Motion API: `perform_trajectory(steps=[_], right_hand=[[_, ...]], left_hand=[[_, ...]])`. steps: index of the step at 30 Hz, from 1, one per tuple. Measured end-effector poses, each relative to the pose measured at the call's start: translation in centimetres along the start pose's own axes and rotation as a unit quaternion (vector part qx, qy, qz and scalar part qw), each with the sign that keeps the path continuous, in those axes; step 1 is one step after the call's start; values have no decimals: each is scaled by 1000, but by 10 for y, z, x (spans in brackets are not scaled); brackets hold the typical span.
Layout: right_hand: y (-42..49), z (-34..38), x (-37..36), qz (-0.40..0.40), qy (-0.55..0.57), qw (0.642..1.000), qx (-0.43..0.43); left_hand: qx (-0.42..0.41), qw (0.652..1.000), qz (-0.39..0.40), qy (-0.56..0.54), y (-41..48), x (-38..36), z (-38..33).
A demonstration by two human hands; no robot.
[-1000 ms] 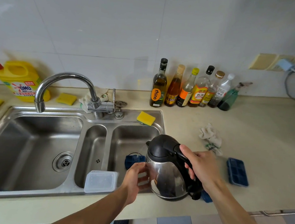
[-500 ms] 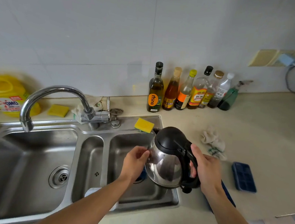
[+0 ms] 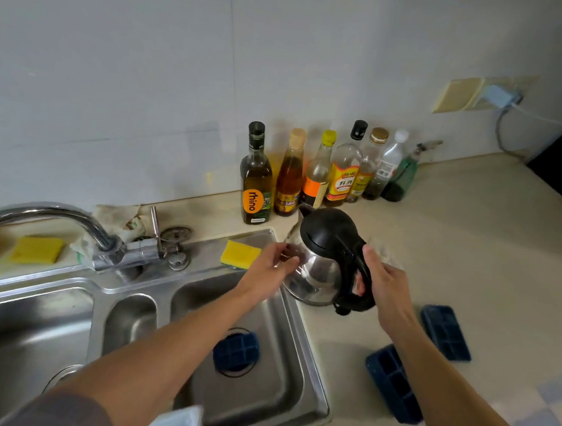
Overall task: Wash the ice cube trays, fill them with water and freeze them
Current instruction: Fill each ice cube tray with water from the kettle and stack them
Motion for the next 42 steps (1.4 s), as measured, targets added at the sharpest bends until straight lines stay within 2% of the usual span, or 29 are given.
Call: perform_trajectory(steps=[5, 7, 10, 12, 15, 17, 19, 22, 28, 30, 36, 42], right_hand=[[14, 1, 2, 20, -29, 999, 2], [17, 7, 5, 20, -82, 996, 28], [11, 31, 10, -30, -211, 967, 139], [-6, 51, 6, -54, -232, 938, 252], [-36, 64, -16, -13, -221, 906, 362], [-51, 63, -39, 53, -213, 897, 383], [-66, 53, -68, 144, -205, 896, 367], [-99, 29, -110, 270, -219, 876, 334], [-174, -41, -180, 449, -283, 806, 262], [-191, -68, -192, 479, -312, 785, 237], [-214, -120, -216, 518, -343, 769, 146], [-223, -128, -226, 538, -356, 747, 164]], left_hand=[[14, 1000, 10, -18, 21, -9, -12], [15, 1000, 5, -25, 21, -9, -14], [24, 999, -33, -24, 12, -1, -7], [35, 996, -78, -24, -3, 12, 5], [62, 989, -136, -2, -31, 36, 32], [81, 982, -168, 26, -53, 53, 55], [105, 974, -193, 51, -79, 70, 81], [142, 956, -248, 61, -125, 92, 122], [224, 900, -351, 128, -211, 126, 193], [244, 888, -367, 129, -231, 131, 213], [268, 885, -353, 143, -254, 130, 247], [254, 888, -346, 163, -254, 125, 247]])
Point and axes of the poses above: each hand's wrist, its own y-axis towards the middle knuckle, its own x-axis out of the back of the hand, z = x × y, the point moved 6 cm from there along y, towards the middle knuckle, and after that the axes turned 11 degrees about x, right-handed, at the moved point
